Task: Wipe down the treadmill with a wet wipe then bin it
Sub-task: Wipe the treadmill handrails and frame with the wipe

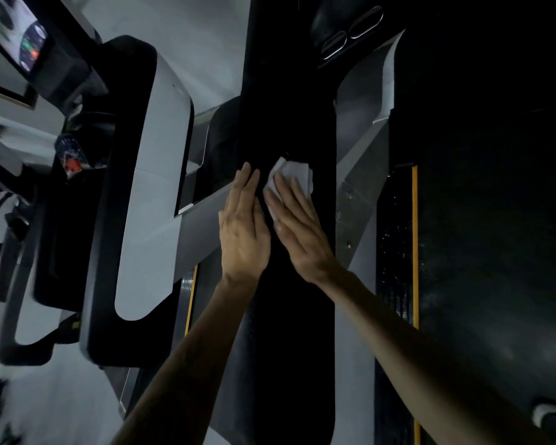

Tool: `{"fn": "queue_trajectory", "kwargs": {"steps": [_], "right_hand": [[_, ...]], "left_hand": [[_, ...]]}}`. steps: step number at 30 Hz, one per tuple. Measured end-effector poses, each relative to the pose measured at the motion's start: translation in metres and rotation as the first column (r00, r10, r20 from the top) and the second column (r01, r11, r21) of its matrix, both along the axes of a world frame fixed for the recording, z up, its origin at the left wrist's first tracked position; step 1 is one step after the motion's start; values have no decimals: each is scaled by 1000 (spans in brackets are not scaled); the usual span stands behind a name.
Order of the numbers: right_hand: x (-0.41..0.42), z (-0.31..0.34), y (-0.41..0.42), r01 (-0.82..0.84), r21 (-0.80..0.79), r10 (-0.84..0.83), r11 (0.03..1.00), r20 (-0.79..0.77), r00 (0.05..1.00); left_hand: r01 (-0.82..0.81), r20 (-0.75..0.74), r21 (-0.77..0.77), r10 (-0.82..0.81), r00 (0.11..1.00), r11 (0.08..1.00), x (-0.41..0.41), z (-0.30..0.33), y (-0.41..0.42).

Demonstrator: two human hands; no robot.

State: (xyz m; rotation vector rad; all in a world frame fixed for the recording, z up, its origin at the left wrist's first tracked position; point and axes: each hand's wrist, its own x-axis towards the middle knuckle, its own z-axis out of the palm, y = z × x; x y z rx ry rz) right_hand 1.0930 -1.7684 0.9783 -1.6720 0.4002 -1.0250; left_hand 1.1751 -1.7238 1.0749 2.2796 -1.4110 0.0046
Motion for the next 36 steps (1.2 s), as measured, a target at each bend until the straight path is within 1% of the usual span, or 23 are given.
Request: {"fn": "queue_trajectory", "kwargs": {"steps": [1,2,4,6,8,10,11,14,15,18,22,23,24,26,28,31,33,36], "right_hand": [[6,2,-11,12,-13,-12,1000,-3,1000],[11,3,-20,17,16,-16,1000,-25,1000],[17,5,-30,36,135,-26,990,-75,997],[15,3,-20,84,194,-70,977,-77,995],[6,-1,3,109,200,-99,974,-63,993],[-3,-4,23,74,200,-64,977,-58,996],[-4,-4,24,57,173,-51,983,-39,998],[9,0,-6,41,21,-40,999,-39,998],[16,6,-22,42,16,-41,999,-69,997],[30,20,-58,17,90,-3,996,-151,989],[25,11,-45,43,234,-7,971,-150,989],[21,7,-34,64,241,-28,968,-150,988],[17,2,-22,79,215,-48,974,-144,988],[14,-7,-8,64,83,-55,995,-100,993],[19,-1,-25,28,38,-25,999,-87,996],[30,19,-56,26,119,-11,993,-123,992],[35,22,-71,43,137,-21,990,-153,988],[35,12,-62,78,217,-45,973,-153,987]], "left_hand": [[-3,1,-1,3,1000,1000,1,0,0],[-4,7,-1,4,1000,1000,1,0,0],[2,34,2,-2,999,1000,1,-1,0],[13,62,2,-13,998,1000,-1,0,0],[15,90,6,-15,996,1000,-2,0,-2],[6,111,10,-7,994,1000,-2,0,-2],[0,119,10,-2,993,1000,-2,0,-1],[-16,122,13,15,992,1000,-1,-2,-2],[-24,123,15,22,992,1000,-3,-3,-3],[-40,145,20,37,989,999,-5,0,-4],[-42,207,27,36,978,999,-4,0,-5],[-46,220,28,39,975,999,-5,1,-5],[-48,229,30,40,973,998,-5,1,-5],[-47,260,36,36,965,998,-6,1,-6],[-61,295,42,46,954,997,-5,2,-9],[-82,325,50,62,944,995,-6,3,-10],[-79,330,45,60,942,996,-7,3,-12],[-83,339,48,62,939,995,-7,4,-14]]}}
